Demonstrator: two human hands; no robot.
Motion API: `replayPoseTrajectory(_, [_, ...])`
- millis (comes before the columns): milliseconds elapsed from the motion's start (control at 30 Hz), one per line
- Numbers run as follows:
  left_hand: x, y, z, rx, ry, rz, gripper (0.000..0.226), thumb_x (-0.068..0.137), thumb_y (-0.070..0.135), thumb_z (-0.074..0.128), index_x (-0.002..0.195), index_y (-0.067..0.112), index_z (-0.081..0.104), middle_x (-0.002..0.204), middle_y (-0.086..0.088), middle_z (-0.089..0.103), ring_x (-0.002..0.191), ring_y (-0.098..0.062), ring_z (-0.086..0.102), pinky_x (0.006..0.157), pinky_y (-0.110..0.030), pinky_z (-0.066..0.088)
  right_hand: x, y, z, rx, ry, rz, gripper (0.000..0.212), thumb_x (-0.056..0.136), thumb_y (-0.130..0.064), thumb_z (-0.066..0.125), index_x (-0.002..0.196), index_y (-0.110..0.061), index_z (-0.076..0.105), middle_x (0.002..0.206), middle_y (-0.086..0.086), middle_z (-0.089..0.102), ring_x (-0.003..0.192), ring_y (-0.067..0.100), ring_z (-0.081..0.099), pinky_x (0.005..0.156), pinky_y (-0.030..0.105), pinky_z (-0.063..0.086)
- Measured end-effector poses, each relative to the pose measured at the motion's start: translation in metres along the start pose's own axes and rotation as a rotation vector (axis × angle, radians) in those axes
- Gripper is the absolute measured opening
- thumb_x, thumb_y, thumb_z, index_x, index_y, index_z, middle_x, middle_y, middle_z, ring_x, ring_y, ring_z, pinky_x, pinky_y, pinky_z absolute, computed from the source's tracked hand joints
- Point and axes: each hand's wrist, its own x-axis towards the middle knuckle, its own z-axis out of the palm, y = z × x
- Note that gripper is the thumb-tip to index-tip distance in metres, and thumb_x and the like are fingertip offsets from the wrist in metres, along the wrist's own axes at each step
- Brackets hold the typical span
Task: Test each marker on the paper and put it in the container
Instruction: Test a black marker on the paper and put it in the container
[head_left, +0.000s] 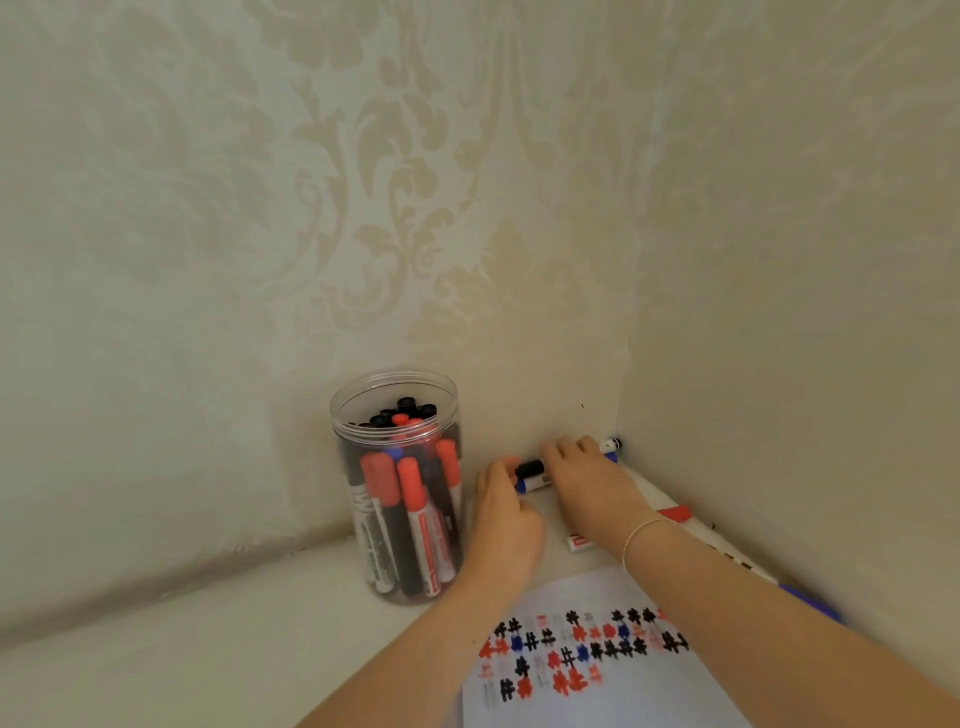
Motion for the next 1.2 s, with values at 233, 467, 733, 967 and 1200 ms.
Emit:
replayPoseTrajectory(233, [-0.003,-0.011,0.003,0.002,-0.033,-0.135,0.060,0.084,-0.011,0.039,0.139,0.013,0.037,0.143,-0.005,0.038,0.134,-0.017,0.034,0.114,-0.032,0.027,0.008,0.002,-0.006,-0.083,-0.025,0.030,0.030,0.084,-0.001,0.046,0.112,-0.011,0.051,0.118,0.009,0.051,0.106,0.029,0.051,0.083,0.036,0.034])
replayPoseTrajectory(467, [-0.001,-0.012,0.003,-0.093,-0.078,-0.168,0.067,0.089,0.004,0.058,0.147,0.016,0.025,0.150,-0.004,0.032,0.136,-0.018,0.034,0.114,-0.037,0.031,0.011,0.002,-0.029,0.106,-0.065,-0.006,0.022,0.085,-0.001,0.048,0.106,-0.008,0.050,0.112,0.012,0.055,0.101,0.032,0.056,0.068,0.033,0.035])
replayPoseTrajectory(733, [-0.010,0.023,0.000,-0.334,-0.137,0.022,0.079,0.088,0.016,0.067,0.150,0.023,0.019,0.149,0.007,0.035,0.134,-0.009,0.038,0.112,-0.032,0.033,0.000,-0.001,-0.092,1.183,0.227,0.258,0.013,0.087,-0.020,0.064,0.084,-0.008,0.064,0.065,0.000,0.053,0.061,0.015,0.049,0.058,0.024,0.042])
replayPoseTrajectory(967, [-0.026,0.052,-0.020,-0.175,-0.018,0.287,0.087,0.087,-0.005,0.056,0.151,0.028,0.007,0.155,0.010,0.014,0.135,0.005,0.018,0.095,0.005,0.023,-0.009,-0.008,-0.102,0.860,-0.142,0.247,0.016,0.092,-0.017,0.052,0.076,-0.020,0.052,0.071,0.004,0.055,0.058,0.017,0.050,0.048,0.024,0.038])
replayPoseTrajectory(1200, [-0.031,0.060,-0.044,0.778,-0.107,0.427,0.035,0.096,0.007,0.040,0.131,0.010,0.040,0.126,-0.010,0.056,0.107,-0.028,0.058,0.071,-0.034,0.042,-0.022,-0.015,-0.113,0.250,-0.228,0.090,0.016,0.081,-0.014,0.054,0.066,-0.018,0.053,0.068,0.001,0.052,0.076,0.029,0.054,0.060,0.027,0.036])
